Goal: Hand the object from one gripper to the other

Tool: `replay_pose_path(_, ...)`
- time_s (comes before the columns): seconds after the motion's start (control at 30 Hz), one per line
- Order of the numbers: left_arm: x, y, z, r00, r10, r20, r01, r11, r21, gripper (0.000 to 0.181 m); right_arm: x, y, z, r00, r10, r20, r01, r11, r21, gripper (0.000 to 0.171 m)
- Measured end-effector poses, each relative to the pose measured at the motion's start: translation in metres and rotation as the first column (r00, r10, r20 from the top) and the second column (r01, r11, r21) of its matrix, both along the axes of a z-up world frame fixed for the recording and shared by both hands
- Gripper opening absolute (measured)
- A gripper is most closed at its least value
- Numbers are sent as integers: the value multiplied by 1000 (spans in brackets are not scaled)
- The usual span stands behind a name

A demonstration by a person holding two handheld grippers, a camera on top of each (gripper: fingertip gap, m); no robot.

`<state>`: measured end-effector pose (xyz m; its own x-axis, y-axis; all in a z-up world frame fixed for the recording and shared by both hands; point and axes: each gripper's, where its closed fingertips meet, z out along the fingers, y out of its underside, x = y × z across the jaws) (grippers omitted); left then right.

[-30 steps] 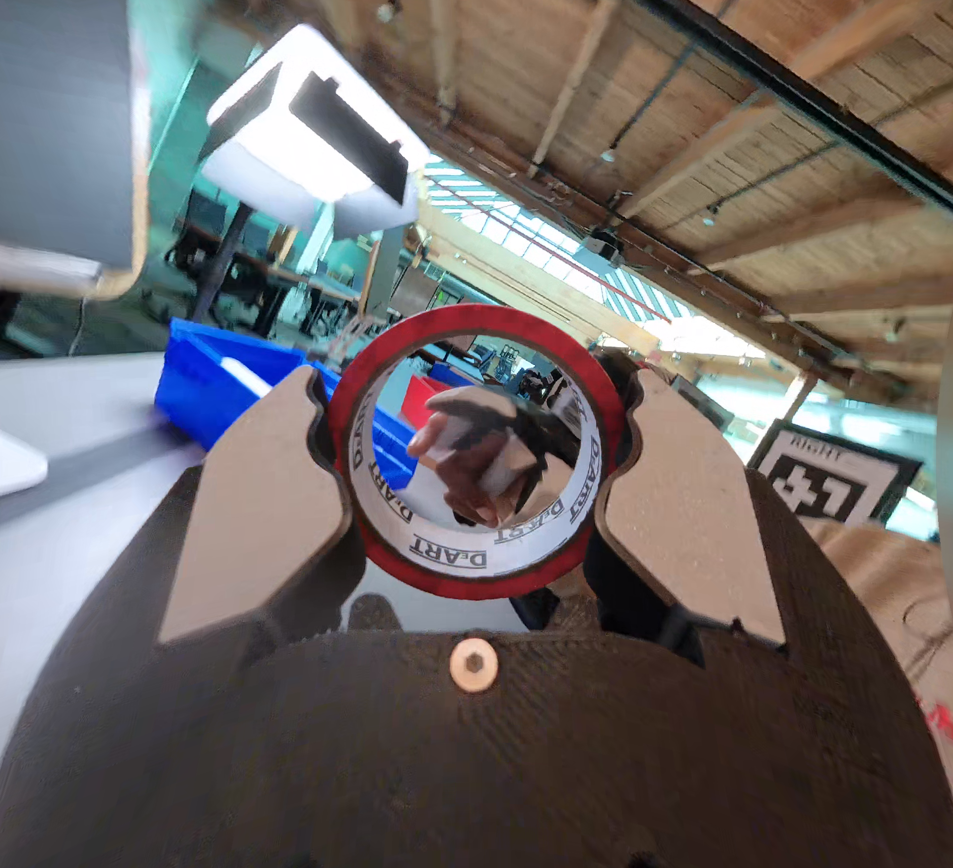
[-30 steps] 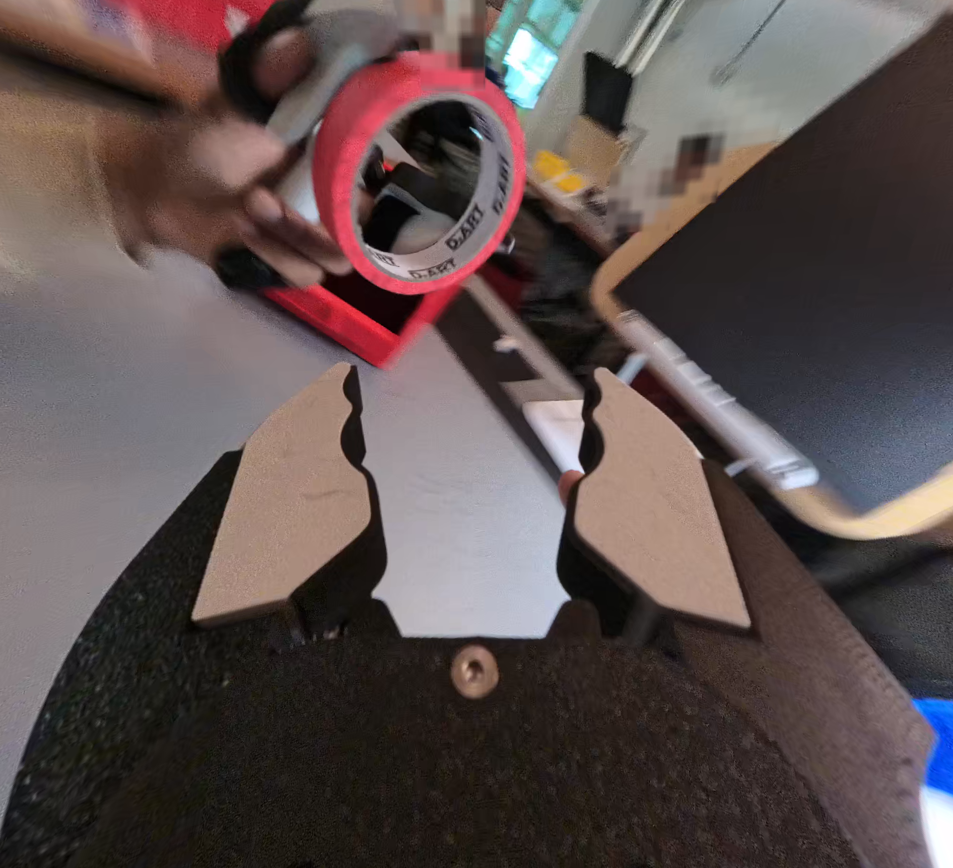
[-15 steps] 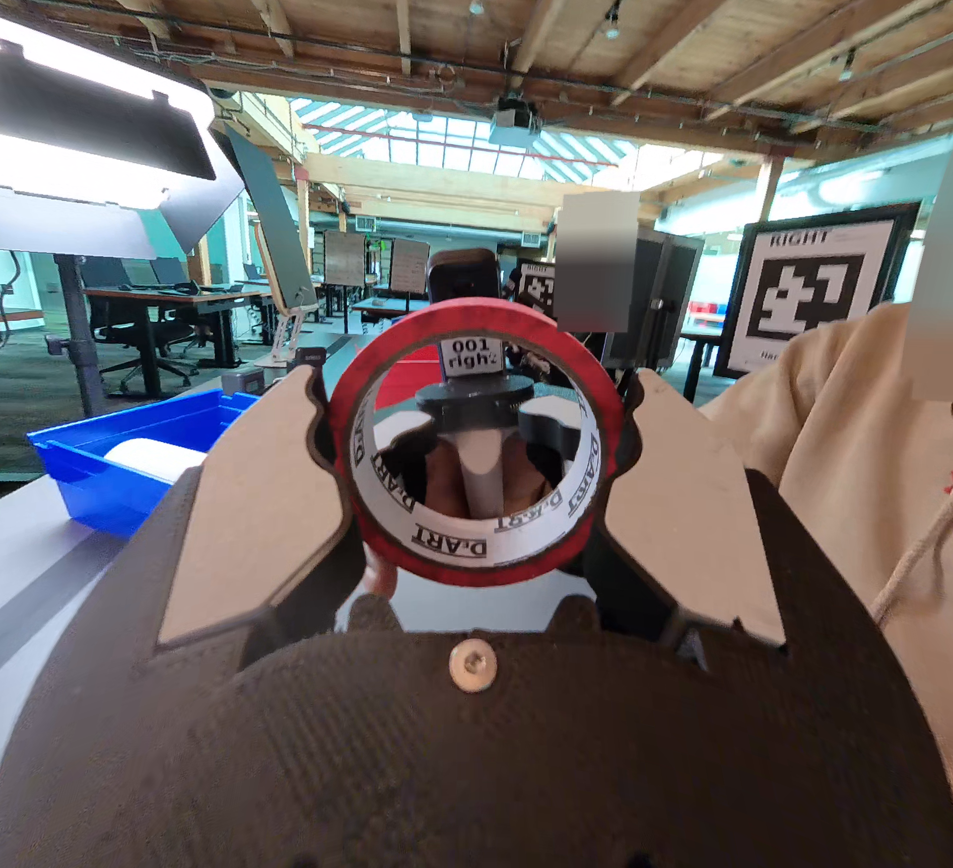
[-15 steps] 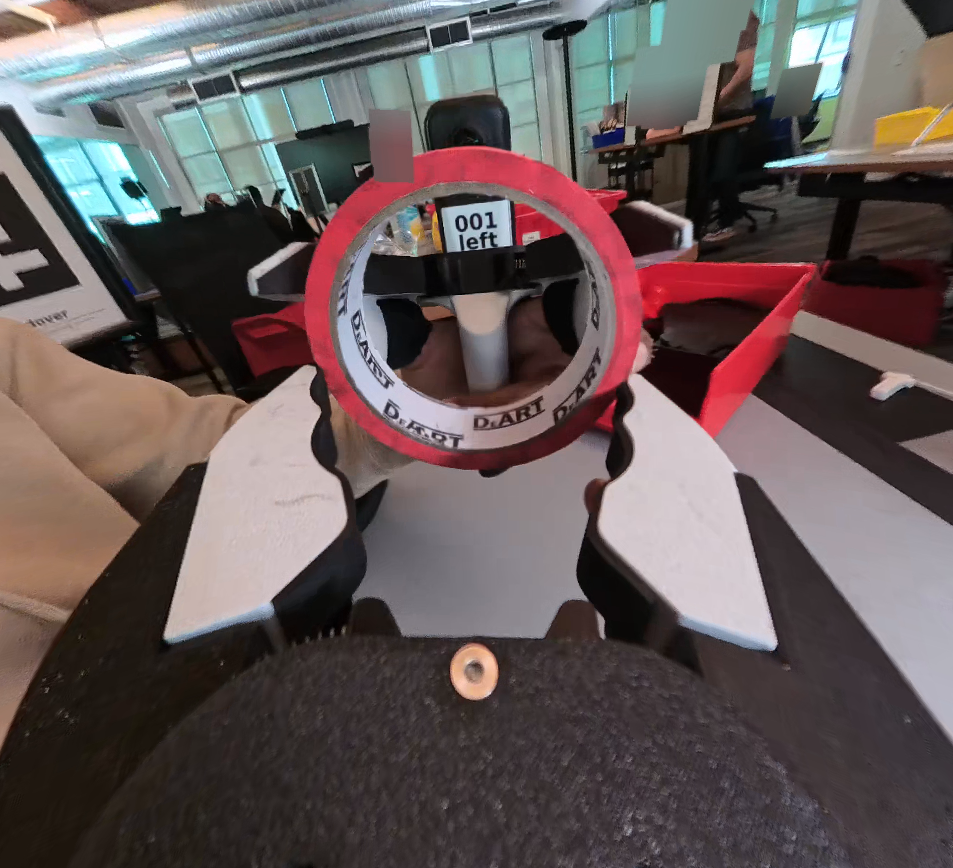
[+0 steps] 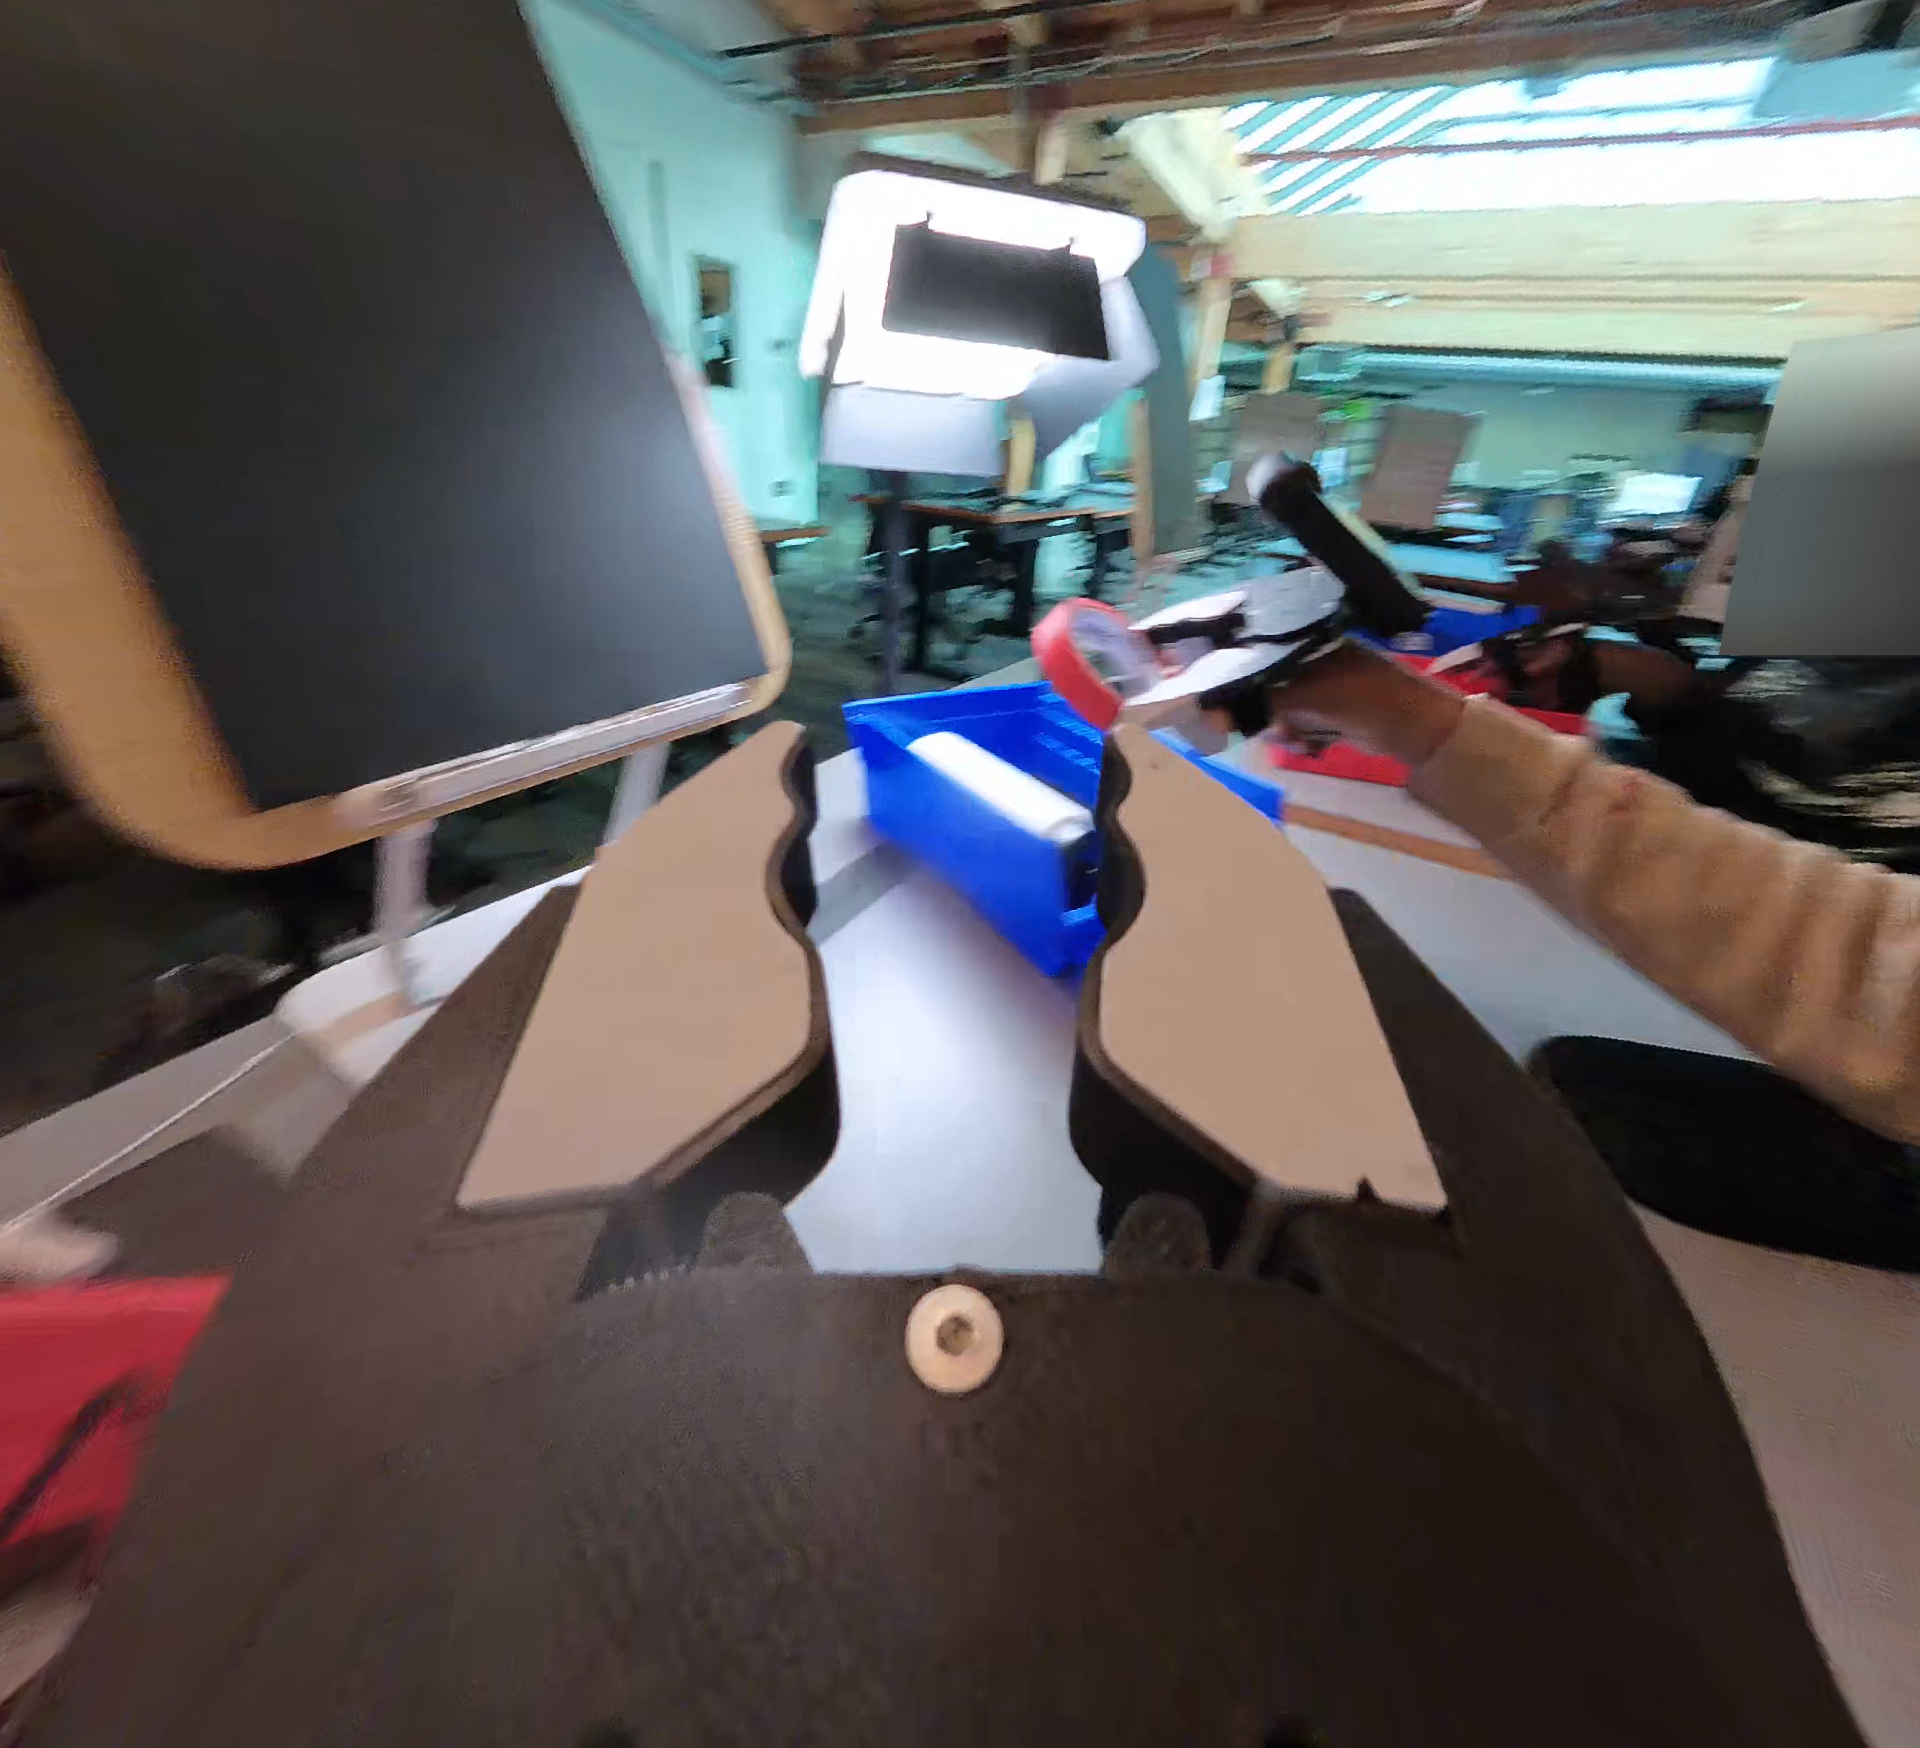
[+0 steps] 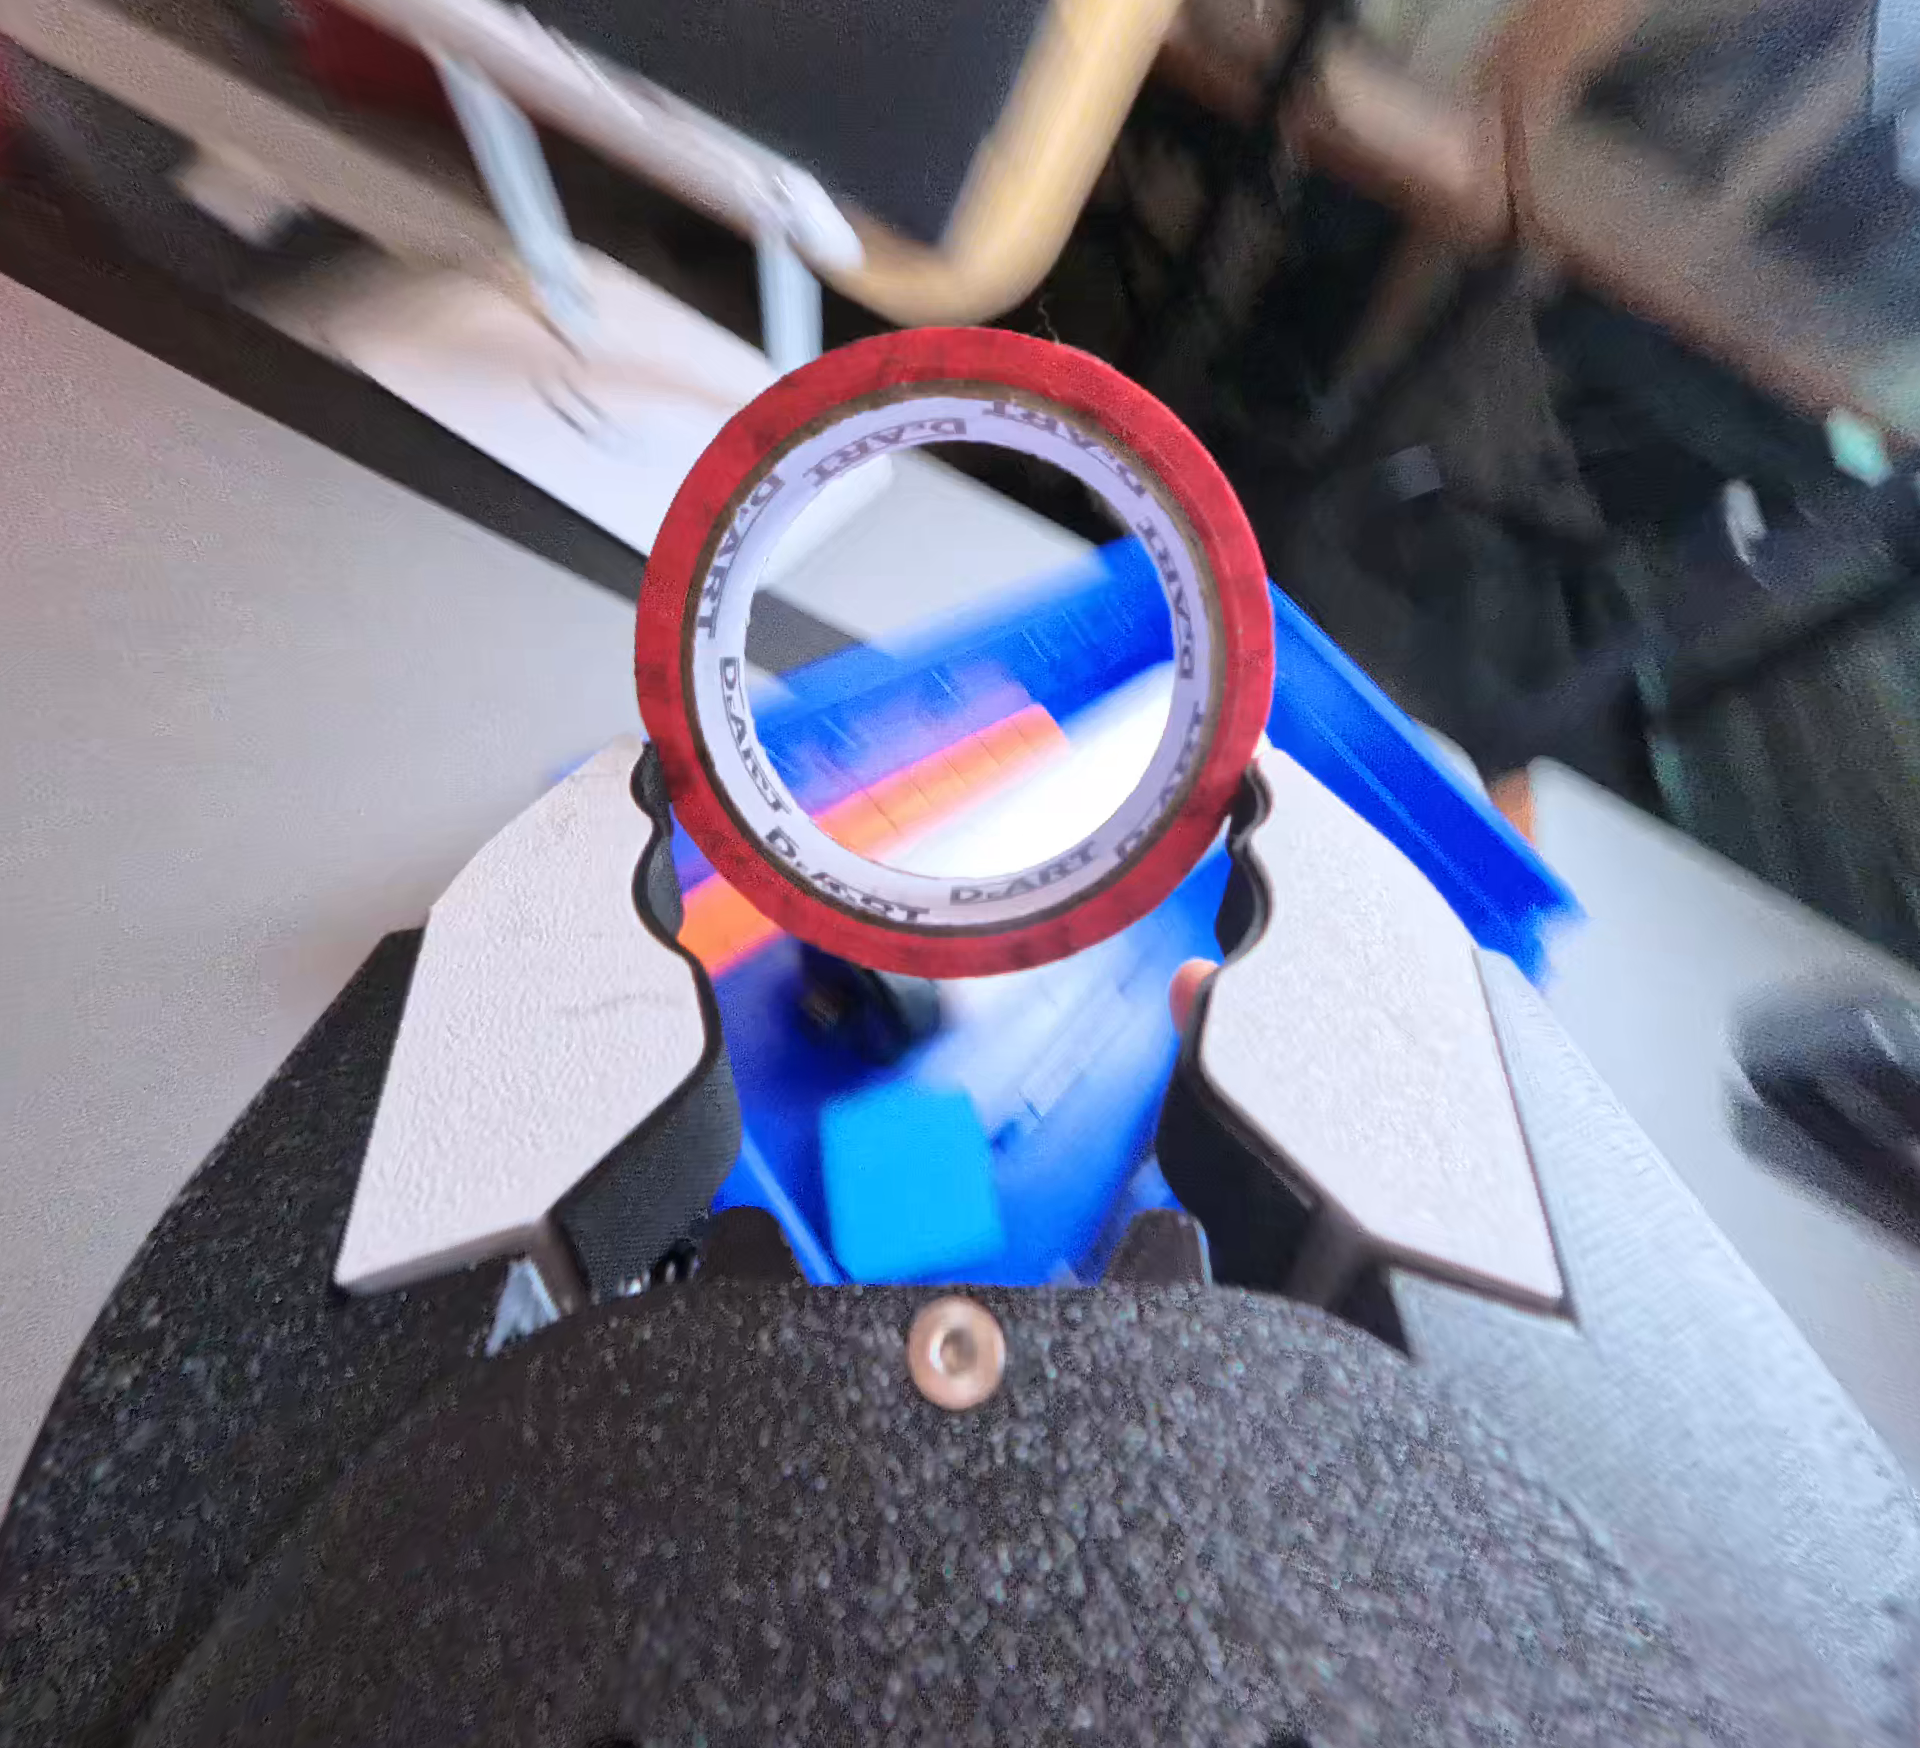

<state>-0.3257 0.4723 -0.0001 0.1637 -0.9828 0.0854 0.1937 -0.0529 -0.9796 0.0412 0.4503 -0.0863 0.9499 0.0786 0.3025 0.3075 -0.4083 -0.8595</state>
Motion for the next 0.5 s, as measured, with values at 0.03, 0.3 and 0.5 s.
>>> replay_pose_path(0.03, -9, 12, -2, 998, 65, -21, -65, 998, -6, 45, 33, 0, -18, 995, -98, 24, 100, 990, -103, 102)
replay_pose_path(0.3, -103, 76, 3, 882, 471, -17, -471, 882, 20, 2, 126, -6, -100, 951, -243, 189, 304, 833, -461, 102)
replay_pose_path(0.5, -157, 119, -14, 798, 577, -174, -587, 810, -8, 0, 81, 7, -25, 982, -168, 84, 179, 974, -140, 93)
